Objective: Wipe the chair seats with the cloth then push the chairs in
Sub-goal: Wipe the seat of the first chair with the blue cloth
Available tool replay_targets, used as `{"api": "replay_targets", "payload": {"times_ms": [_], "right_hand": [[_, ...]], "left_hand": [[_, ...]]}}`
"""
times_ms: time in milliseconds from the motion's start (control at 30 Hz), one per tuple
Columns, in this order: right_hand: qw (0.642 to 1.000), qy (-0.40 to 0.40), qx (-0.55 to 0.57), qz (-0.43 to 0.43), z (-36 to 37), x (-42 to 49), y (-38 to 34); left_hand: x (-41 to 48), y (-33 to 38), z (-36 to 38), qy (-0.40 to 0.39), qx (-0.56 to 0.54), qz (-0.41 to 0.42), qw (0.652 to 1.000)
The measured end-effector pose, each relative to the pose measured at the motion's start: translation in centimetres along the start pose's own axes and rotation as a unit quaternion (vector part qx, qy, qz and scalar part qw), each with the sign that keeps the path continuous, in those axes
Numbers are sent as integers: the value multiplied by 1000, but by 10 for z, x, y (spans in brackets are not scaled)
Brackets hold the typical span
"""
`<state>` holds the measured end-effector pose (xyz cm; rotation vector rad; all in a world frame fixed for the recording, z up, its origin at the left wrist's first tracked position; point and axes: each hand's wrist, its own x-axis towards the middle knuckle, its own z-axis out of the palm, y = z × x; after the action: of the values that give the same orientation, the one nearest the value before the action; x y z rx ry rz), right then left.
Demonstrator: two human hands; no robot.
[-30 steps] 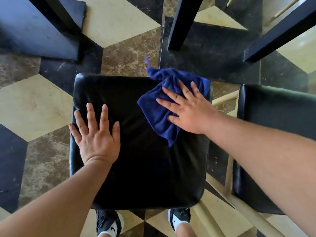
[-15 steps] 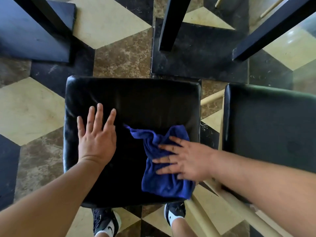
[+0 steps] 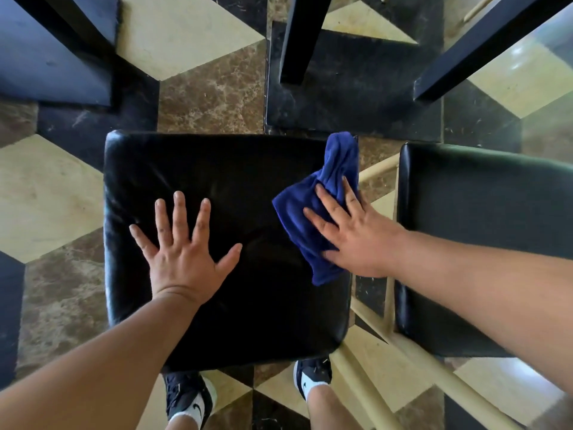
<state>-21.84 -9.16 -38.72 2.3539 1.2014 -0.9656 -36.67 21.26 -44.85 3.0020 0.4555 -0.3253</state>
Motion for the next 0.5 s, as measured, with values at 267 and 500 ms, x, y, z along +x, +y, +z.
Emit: {"api": "replay_targets", "payload": {"times_ms": [267,500], "right_hand": [[978,-74,-41,-191,33,-66,-80],[993,103,24,-52,-79,88,-132]], "left_hand": [[3,1,-15,-71,-12,-5,997],[18,-34,-69,-31,-161,11,986]]}}
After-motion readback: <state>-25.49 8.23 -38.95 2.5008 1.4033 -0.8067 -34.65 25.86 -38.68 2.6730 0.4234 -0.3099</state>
